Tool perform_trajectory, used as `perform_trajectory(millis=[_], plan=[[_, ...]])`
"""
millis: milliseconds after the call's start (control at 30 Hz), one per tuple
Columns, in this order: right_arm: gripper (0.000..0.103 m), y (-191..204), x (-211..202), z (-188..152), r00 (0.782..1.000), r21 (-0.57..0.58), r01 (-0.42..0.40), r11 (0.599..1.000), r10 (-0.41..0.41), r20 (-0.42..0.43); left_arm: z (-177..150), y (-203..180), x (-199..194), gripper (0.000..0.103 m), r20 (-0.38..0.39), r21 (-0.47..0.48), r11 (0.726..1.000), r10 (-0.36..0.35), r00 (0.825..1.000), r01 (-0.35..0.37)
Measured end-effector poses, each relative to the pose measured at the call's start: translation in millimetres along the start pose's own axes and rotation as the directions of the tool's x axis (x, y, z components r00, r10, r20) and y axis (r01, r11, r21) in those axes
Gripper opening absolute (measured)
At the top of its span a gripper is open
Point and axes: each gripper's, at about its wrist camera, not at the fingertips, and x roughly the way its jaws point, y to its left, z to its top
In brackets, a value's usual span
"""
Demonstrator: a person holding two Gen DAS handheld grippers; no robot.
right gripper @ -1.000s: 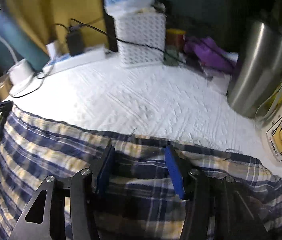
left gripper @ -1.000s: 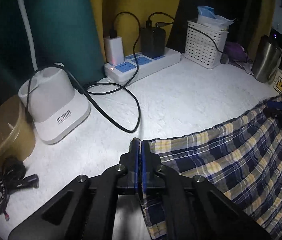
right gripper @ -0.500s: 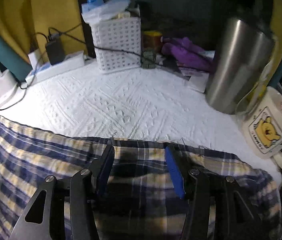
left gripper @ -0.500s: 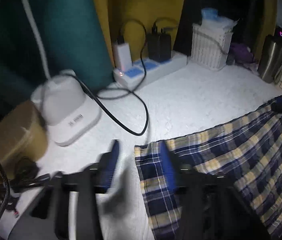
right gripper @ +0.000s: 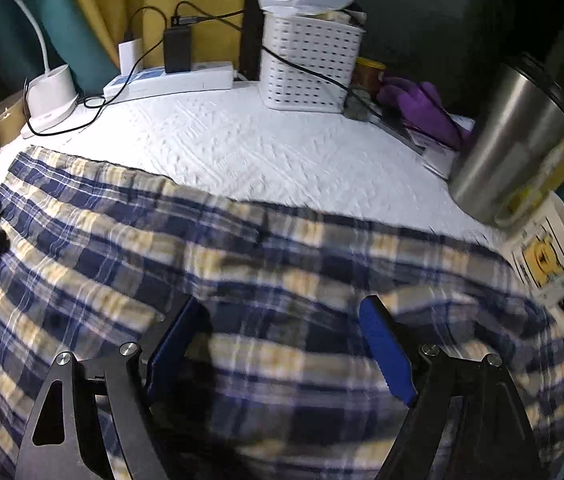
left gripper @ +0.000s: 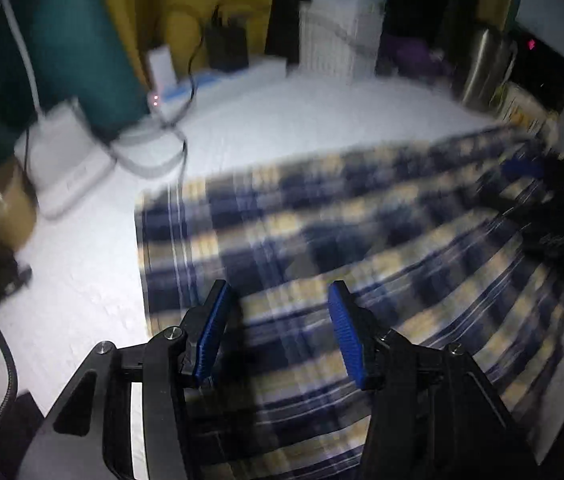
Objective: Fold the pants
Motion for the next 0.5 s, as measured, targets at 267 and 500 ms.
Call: perform_trajectory(millis=[267, 500], plan=[[0.084, -19.1, -19.7, -28.1, 0.997, 0.044, 0.08, 0.996, -0.079, -0.015, -16.1, 9.8, -22.3, 0.052, 0.018, -0.052, 0.997, 0.05, 0.999, -0.049], [0.084, 19.9, -59.0, -39.2, 0.997, 0.048, -0.06, 0.997, 0.057, 0.052, -39.4, -29.9, -63.8, 0.052, 0.069, -0.007, 0.998, -0.062, 0.996, 0.062]])
